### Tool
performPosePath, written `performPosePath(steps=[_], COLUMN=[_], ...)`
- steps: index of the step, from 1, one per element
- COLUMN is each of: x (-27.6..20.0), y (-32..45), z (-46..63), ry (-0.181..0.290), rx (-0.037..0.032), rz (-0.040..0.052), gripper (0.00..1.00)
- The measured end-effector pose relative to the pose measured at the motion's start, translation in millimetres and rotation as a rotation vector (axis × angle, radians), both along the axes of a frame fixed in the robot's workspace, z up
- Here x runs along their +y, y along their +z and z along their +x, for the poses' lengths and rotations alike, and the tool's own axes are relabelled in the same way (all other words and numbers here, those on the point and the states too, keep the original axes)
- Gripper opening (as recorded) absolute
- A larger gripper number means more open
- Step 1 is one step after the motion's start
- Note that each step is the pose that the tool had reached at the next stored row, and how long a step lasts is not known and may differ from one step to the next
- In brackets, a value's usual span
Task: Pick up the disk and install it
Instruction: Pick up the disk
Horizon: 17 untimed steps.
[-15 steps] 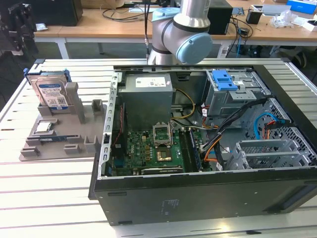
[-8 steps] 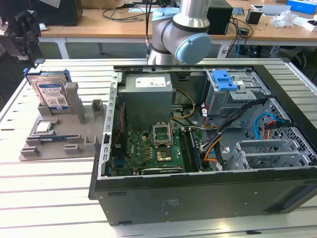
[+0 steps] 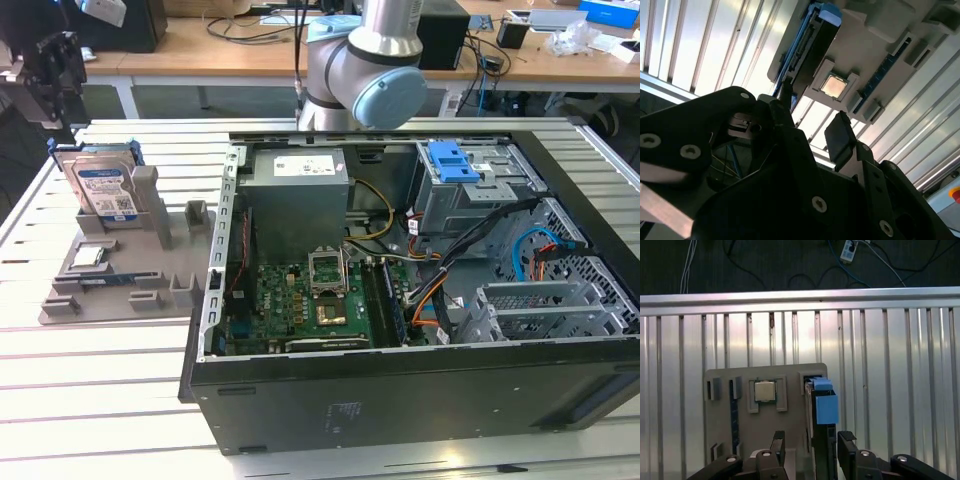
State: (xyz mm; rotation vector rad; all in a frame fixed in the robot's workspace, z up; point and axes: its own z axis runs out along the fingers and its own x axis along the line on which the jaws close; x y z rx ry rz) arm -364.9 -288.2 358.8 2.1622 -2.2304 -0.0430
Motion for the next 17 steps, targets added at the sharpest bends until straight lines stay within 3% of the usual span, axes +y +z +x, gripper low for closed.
performPosePath(steps=[12,17], x=[0.1,4.5], y=[-11.1,-14.7], z=[0.0,-0.1], ry=[0.000,0.000], rx=[-0.0001,0.0000], rz=[0.0001,0.0000], gripper=[0.54,0.54])
